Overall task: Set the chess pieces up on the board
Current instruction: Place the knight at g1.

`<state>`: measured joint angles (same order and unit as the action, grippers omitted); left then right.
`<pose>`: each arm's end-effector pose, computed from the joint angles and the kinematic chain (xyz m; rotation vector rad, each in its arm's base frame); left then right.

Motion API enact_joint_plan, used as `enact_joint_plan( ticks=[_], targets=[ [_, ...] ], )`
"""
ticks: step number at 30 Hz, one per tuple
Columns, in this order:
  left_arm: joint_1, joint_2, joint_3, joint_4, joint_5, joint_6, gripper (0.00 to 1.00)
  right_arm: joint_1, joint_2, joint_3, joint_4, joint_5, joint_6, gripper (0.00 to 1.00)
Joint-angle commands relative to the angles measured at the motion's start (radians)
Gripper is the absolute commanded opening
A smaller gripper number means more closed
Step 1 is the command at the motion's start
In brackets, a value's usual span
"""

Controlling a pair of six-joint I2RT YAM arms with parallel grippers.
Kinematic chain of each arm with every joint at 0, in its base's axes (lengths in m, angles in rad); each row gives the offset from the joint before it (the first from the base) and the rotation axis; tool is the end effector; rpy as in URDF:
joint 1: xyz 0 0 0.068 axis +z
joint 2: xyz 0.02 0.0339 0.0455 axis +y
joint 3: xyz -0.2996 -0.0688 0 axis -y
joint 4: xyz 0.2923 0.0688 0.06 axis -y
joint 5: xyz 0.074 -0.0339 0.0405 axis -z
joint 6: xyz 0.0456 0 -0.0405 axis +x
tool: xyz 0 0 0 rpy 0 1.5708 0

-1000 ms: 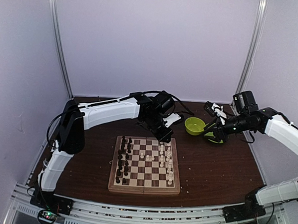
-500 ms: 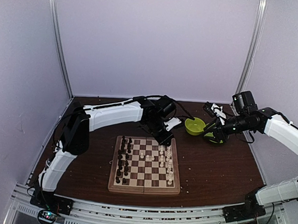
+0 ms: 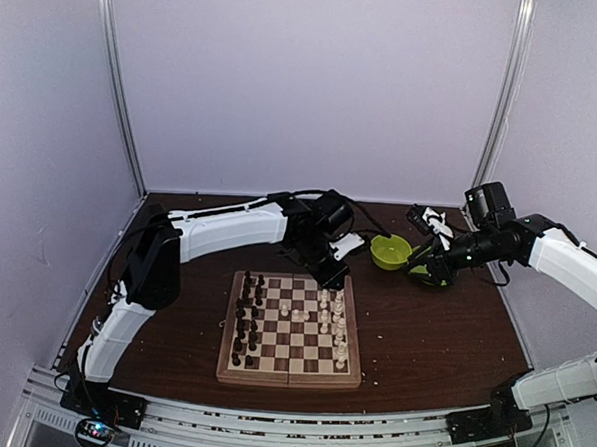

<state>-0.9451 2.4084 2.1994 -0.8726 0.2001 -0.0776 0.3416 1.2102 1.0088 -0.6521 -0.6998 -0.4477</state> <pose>0.3422 -0.4890 0.2073 1.2200 2.4700 -0.5775 0.2580 0.1229 0.3121 -1.1659 1.9871 0.7864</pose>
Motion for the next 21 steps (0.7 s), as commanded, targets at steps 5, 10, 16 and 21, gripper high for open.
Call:
enact_joint_plan(
  ticks=[5,10,16,21],
  targets=[
    [0.002,0.033,0.030,0.037,-0.013,-0.015,0.00,-0.004,0.006,0.027,-0.013,-0.009,-0.016,0.41],
    [0.002,0.033,0.024,0.036,-0.034,-0.020,0.00,-0.005,0.008,0.026,-0.015,-0.012,-0.017,0.41],
    [0.002,0.034,0.025,0.036,-0.052,-0.029,0.00,-0.005,0.009,0.027,-0.016,-0.012,-0.018,0.41],
    [0.002,0.036,0.026,0.037,-0.045,-0.027,0.00,-0.004,0.012,0.027,-0.017,-0.012,-0.020,0.41]
  ],
)
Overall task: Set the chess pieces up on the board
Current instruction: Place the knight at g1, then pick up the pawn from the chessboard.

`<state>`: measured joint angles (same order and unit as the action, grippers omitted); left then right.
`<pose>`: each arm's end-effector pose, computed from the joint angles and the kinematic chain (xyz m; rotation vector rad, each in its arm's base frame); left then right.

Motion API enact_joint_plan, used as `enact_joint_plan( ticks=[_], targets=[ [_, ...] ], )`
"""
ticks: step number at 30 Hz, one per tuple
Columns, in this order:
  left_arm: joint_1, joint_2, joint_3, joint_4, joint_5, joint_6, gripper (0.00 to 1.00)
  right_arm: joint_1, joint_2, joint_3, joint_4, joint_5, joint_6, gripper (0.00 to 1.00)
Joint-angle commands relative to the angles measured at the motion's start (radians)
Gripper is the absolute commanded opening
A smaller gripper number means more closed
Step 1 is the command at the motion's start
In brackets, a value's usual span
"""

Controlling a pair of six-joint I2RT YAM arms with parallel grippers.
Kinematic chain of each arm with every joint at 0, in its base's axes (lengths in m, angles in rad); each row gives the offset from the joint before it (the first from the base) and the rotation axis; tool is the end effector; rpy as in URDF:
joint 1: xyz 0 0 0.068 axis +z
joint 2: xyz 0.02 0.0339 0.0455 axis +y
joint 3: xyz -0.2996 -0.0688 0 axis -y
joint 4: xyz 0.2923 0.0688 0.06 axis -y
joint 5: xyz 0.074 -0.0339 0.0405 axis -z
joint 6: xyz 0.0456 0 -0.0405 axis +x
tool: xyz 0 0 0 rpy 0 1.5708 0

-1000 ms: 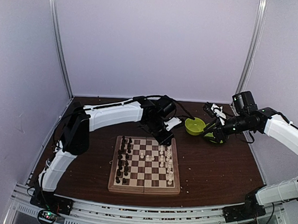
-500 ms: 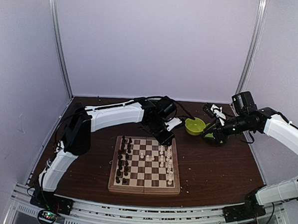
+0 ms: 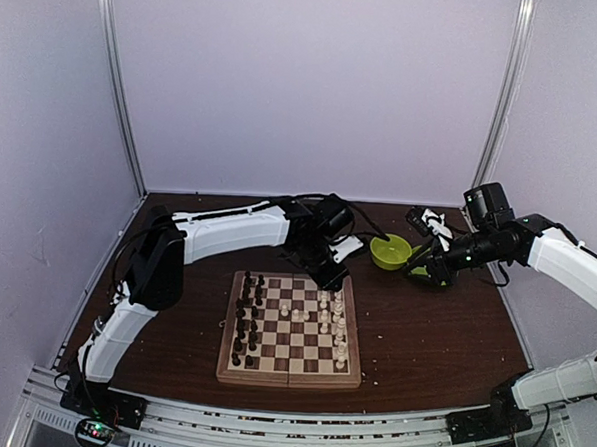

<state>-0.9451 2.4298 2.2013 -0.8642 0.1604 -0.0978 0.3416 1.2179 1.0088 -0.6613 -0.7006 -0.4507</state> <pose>0.3454 -0.4905 0.1958 1.1830 2.4919 -0.5270 0.2587 0.1232 0.3094 -1.1692 2.0009 0.7923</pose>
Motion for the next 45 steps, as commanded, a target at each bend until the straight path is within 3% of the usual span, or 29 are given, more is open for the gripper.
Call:
enact_joint_plan(
  ticks=[1,17,27,33,40,45],
  targets=[
    [0.002,0.014,0.025,0.028,-0.002,-0.006,0.00,-0.004,0.005,0.027,-0.008,-0.011,-0.018,0.41],
    [0.002,-0.033,0.020,0.028,0.000,-0.008,0.17,-0.004,0.014,0.034,-0.017,-0.011,-0.026,0.41],
    [0.002,-0.081,0.005,0.051,0.015,-0.018,0.20,-0.004,0.010,0.034,-0.017,-0.011,-0.022,0.41],
    [0.002,-0.155,-0.020,0.083,0.017,-0.034,0.24,-0.005,0.002,0.033,-0.011,-0.010,-0.011,0.41],
    [0.008,-0.323,-0.067,0.042,-0.114,-0.005,0.28,-0.008,-0.015,0.025,0.000,-0.006,-0.002,0.41],
    [0.008,-0.453,-0.224,-0.020,-0.148,0.056,0.29,-0.012,-0.017,0.018,0.011,0.006,-0.003,0.41]
  ],
)
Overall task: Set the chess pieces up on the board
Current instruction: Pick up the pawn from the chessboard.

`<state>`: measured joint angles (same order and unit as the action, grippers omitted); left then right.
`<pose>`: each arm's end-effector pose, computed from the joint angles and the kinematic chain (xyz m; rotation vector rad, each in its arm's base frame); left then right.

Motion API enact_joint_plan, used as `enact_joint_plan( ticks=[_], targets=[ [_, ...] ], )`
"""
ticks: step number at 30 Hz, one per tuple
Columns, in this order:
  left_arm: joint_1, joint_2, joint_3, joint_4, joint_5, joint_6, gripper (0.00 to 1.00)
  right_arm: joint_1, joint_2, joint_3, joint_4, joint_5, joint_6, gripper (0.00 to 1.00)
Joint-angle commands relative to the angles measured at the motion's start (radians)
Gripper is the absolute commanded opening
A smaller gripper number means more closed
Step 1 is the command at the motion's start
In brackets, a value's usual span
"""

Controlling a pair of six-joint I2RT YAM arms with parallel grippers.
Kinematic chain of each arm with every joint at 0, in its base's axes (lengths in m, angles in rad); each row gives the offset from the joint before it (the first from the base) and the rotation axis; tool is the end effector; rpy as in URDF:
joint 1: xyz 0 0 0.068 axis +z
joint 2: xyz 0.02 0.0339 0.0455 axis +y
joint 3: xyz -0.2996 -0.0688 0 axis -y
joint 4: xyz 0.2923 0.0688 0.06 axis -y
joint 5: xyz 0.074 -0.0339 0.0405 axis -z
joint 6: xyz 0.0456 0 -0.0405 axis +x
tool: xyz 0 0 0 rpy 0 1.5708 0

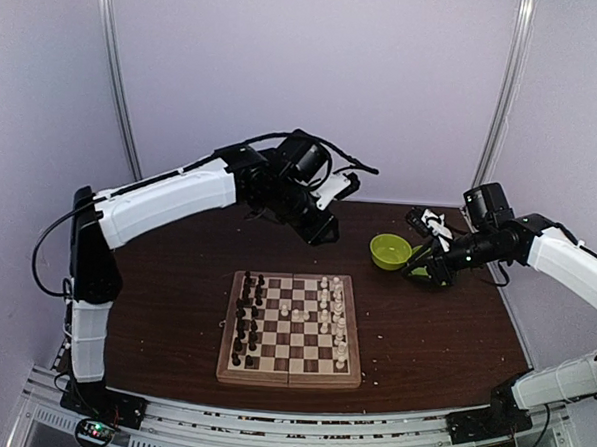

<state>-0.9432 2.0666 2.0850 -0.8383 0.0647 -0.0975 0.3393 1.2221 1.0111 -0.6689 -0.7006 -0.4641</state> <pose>0.3119 -0.4350 0.3550 1.0400 2.2346 -0.5522 0.2593 0.1227 0.3086 -1.1792 2.0013 0.7881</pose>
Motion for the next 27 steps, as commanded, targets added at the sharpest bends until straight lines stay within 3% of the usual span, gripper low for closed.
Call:
enact_joint_plan(
  ticks=[1,10,27],
  targets=[
    [0.006,-0.113,-0.153,-0.048,-0.049,0.069,0.29,-0.011,-0.019,0.017,0.018,0.006,0.011,0.41],
    [-0.012,-0.192,-0.466,0.035,0.094,0.148,0.29,-0.012,0.010,0.023,0.008,0.001,0.001,0.41],
    [-0.012,0.013,-0.357,0.077,0.142,0.159,0.28,-0.011,0.019,0.023,0.003,0.012,-0.008,0.42]
  ],
)
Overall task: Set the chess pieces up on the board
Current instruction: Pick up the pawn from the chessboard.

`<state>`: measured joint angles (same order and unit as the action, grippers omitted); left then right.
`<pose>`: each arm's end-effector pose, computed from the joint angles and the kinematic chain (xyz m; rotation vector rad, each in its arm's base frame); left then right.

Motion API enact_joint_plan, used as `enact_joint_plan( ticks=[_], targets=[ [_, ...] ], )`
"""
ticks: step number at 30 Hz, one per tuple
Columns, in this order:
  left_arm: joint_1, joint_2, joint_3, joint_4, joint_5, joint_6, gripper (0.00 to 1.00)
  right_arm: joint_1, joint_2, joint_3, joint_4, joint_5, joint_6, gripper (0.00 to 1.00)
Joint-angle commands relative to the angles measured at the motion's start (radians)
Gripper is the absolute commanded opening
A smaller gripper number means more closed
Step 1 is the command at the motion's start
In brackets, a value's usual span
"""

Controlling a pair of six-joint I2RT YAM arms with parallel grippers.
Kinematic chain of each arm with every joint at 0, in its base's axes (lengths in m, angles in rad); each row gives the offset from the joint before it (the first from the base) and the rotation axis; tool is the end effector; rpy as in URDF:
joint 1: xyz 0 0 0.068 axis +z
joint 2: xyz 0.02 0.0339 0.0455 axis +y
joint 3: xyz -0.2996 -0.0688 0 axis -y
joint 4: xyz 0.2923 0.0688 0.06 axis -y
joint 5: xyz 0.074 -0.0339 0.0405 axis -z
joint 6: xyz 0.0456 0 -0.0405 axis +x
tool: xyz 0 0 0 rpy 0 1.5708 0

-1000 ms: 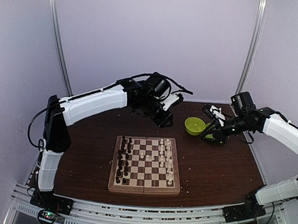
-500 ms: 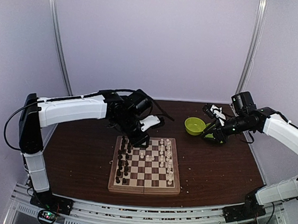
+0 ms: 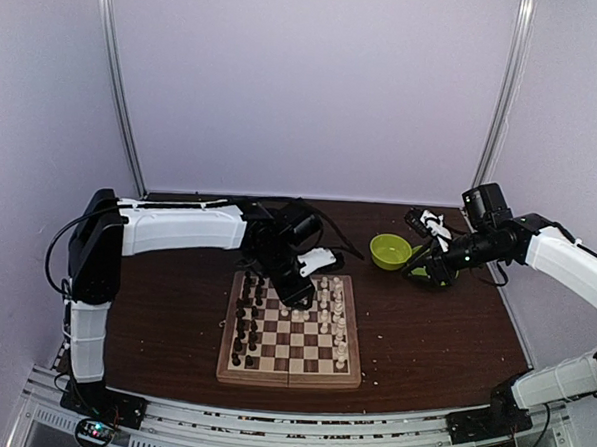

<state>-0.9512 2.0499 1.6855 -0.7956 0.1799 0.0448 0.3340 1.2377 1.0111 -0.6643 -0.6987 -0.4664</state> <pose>0.2838 -0.4119 0.2223 1.3889 2.4439 -0.4843 0.2632 0.1224 0.3047 -1.1753 2.0136 0.7864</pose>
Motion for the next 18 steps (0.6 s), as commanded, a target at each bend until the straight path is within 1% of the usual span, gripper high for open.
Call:
enact_joint_plan(
  ticks=[1,6,18],
  targets=[
    [-0.004,0.038,0.045,0.035,0.030,0.016,0.27,-0.006,0.003,0.022,-0.001,0.010,-0.006,0.41],
    [-0.004,0.072,0.064,0.038,0.040,0.015,0.21,-0.006,0.003,0.023,-0.002,0.011,-0.008,0.42],
    [-0.004,0.097,0.068,0.019,0.049,0.012,0.22,-0.006,0.011,0.024,-0.004,0.006,-0.009,0.42]
  ],
)
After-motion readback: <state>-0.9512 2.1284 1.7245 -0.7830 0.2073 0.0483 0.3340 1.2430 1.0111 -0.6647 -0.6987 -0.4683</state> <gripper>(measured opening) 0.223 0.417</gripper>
